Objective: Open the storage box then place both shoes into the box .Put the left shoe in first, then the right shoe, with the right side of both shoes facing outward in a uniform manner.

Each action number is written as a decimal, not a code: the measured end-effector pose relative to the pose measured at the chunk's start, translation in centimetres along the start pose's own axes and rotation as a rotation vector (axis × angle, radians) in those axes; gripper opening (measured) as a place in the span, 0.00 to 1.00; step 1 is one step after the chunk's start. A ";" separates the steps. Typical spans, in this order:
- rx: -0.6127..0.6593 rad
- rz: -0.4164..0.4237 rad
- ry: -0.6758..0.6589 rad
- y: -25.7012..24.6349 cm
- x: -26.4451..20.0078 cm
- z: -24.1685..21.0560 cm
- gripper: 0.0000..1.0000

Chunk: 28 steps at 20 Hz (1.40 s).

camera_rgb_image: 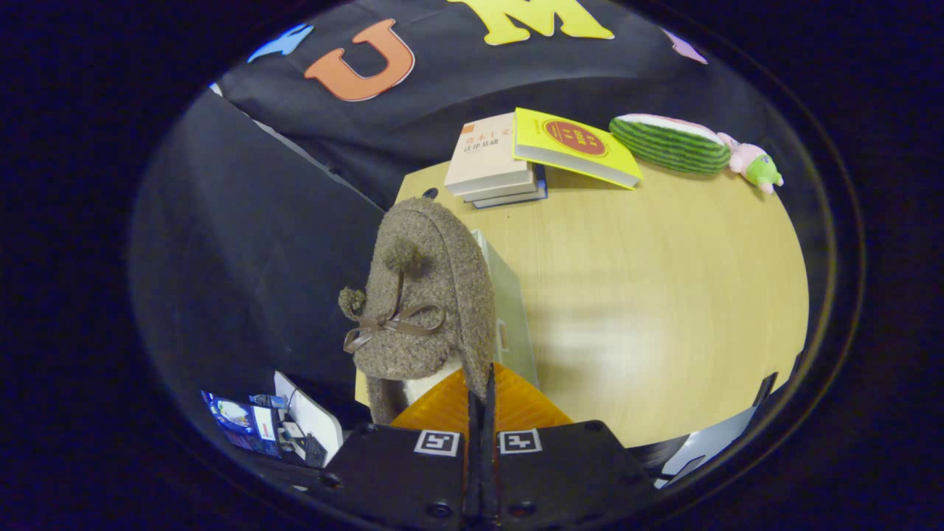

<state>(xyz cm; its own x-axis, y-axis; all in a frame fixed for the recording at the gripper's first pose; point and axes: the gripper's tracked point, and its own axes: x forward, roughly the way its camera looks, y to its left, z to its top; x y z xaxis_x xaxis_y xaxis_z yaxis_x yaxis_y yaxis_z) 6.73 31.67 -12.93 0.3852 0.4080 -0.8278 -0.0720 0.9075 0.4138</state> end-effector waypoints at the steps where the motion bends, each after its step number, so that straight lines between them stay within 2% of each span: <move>1: 0.001 -0.010 0.015 0.4 0.6 0.3 0.06; 6: 0.002 -0.050 0.074 2.0 3.3 -1.4 0.06; 15: 0.009 -0.152 0.086 -0.8 5.5 -2.3 0.06; 21: 0.017 -0.140 0.099 -0.9 5.7 -2.7 0.10; 26: -0.063 -0.141 0.092 -0.8 4.9 -3.0 0.52; 28: -0.110 -0.134 0.054 -0.4 4.3 -2.3 0.62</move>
<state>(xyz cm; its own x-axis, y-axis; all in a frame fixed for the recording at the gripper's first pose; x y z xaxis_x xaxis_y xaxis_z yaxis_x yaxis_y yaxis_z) 6.34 33.28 -17.56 0.3484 0.2851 -0.8929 -0.1249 0.9583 0.2572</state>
